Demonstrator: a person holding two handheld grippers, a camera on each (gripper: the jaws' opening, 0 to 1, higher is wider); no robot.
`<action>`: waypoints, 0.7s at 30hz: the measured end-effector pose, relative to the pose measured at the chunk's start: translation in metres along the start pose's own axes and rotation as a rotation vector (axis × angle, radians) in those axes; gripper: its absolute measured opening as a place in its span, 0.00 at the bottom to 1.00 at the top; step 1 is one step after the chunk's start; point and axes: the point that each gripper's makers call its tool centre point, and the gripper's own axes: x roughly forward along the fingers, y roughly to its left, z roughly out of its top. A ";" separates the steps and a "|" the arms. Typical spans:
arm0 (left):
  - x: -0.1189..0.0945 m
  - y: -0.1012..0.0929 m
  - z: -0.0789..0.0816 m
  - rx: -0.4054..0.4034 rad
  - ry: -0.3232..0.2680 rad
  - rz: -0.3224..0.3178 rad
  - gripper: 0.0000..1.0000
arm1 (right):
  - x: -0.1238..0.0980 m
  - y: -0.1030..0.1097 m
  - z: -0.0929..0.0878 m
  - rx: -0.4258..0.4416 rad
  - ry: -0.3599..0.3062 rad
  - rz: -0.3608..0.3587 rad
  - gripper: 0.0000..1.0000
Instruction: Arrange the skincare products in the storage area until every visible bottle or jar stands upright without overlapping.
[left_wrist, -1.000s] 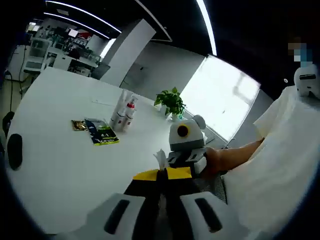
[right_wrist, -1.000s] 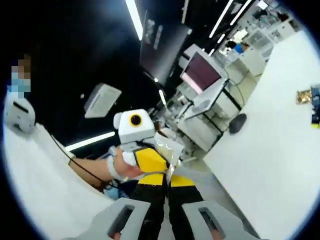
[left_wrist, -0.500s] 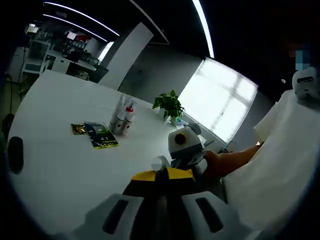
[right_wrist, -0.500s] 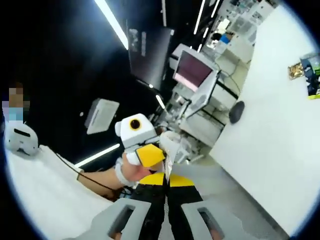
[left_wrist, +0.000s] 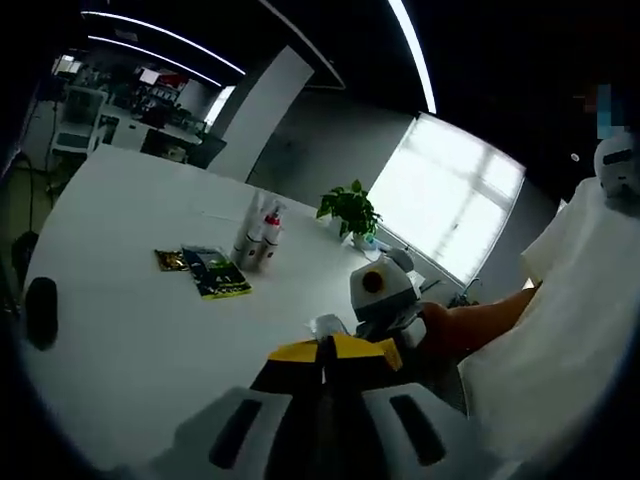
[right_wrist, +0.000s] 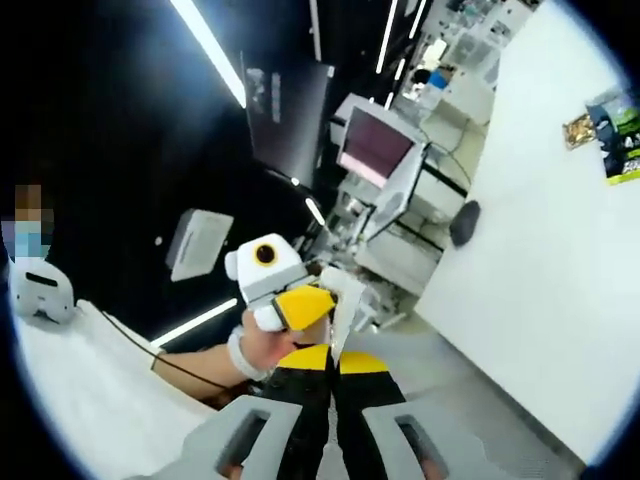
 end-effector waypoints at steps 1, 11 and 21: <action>0.000 0.000 0.000 0.000 -0.001 0.001 0.00 | 0.000 -0.001 0.000 0.002 -0.004 -0.001 0.00; -0.003 -0.002 0.006 -0.020 -0.044 -0.003 0.00 | -0.002 0.008 0.008 -0.006 -0.049 0.028 0.00; -0.002 -0.004 0.002 -0.028 -0.022 -0.024 0.00 | -0.013 0.002 0.022 0.022 -0.131 0.019 0.00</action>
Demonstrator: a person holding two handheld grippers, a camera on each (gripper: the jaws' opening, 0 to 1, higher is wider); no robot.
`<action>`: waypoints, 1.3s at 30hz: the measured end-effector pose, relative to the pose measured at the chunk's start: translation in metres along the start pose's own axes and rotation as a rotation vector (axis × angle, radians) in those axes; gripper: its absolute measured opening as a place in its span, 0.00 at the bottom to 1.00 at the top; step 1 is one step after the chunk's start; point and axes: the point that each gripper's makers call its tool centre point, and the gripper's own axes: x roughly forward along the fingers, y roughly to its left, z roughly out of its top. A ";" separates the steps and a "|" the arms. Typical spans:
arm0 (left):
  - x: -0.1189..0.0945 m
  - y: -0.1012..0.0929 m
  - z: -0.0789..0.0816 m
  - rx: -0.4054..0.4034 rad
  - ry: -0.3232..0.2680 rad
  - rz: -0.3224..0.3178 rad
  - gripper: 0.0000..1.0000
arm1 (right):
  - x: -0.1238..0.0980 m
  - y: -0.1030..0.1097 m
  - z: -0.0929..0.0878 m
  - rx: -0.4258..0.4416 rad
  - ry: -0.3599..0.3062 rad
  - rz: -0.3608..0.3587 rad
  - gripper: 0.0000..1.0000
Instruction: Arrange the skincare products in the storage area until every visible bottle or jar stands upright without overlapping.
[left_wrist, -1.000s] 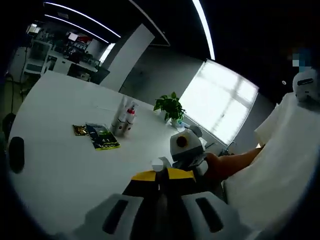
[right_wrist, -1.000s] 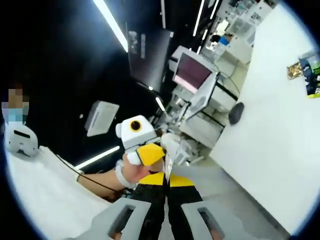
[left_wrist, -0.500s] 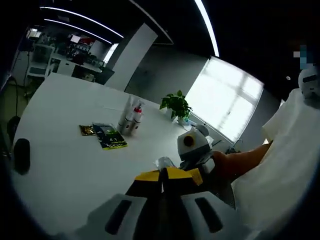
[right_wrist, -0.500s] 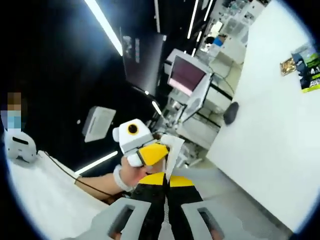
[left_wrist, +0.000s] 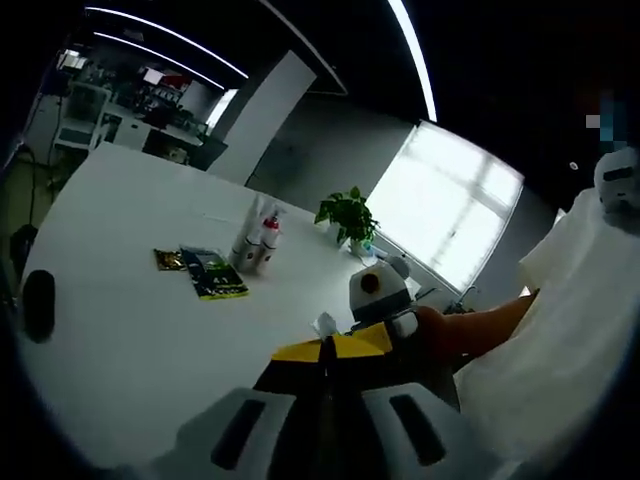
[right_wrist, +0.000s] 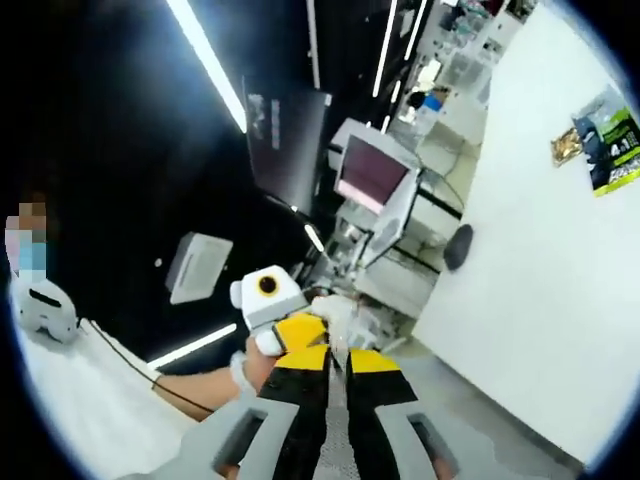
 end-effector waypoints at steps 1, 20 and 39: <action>0.000 0.001 -0.001 0.000 0.007 0.002 0.00 | 0.000 -0.001 -0.001 -0.004 0.004 -0.009 0.00; -0.002 0.012 0.004 -0.003 -0.022 0.051 0.00 | -0.003 -0.008 -0.002 0.065 -0.001 -0.030 0.00; 0.001 0.012 0.001 0.003 -0.001 0.065 0.00 | -0.001 -0.009 0.005 -0.065 -0.014 -0.056 0.02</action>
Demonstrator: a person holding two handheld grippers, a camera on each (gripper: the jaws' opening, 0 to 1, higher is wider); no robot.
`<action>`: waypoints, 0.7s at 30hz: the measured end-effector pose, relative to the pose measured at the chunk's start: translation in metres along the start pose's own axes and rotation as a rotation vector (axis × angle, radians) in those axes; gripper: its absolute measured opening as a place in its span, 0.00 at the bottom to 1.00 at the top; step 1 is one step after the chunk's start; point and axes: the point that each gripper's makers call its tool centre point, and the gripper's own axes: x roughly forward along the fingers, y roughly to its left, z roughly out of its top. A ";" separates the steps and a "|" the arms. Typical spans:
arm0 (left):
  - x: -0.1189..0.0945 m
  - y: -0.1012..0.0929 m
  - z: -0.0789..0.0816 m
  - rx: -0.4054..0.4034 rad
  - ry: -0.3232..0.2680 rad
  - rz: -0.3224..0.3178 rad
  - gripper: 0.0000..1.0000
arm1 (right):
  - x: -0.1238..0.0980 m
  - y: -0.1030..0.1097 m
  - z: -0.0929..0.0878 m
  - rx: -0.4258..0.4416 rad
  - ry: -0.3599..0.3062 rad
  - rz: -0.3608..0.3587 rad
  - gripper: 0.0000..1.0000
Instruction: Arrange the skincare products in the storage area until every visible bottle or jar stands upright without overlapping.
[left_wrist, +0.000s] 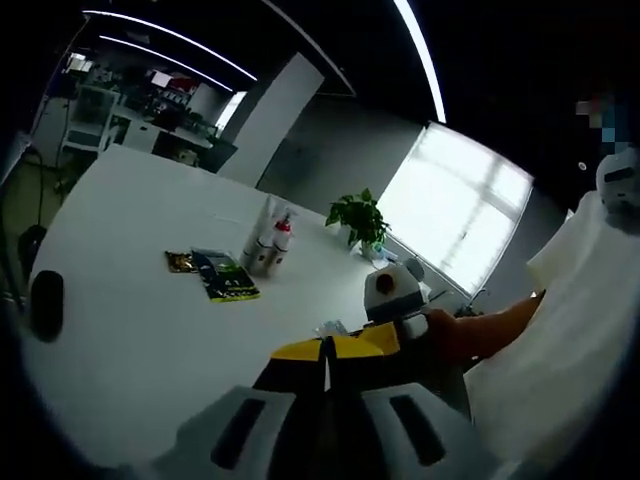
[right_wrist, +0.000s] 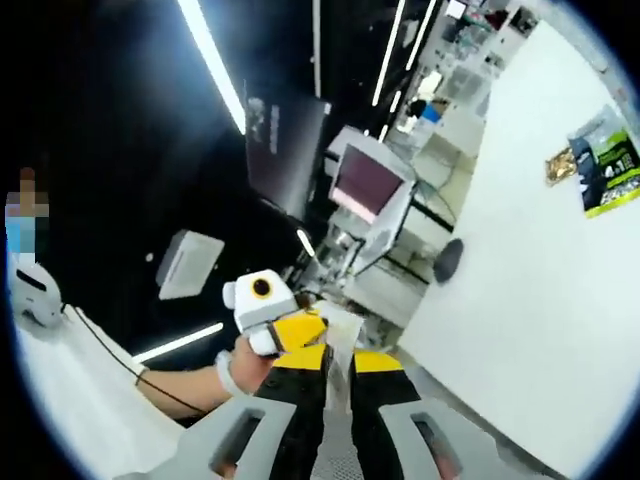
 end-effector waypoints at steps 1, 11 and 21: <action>0.001 0.001 -0.002 0.003 0.010 0.006 0.00 | -0.001 0.000 0.000 0.003 -0.001 -0.001 0.00; 0.005 0.002 -0.006 0.010 0.030 0.031 0.00 | -0.004 -0.006 0.002 -0.012 -0.006 -0.031 0.00; 0.012 -0.012 -0.017 -0.020 0.076 -0.032 0.03 | -0.011 -0.004 0.021 0.014 -0.107 -0.013 0.00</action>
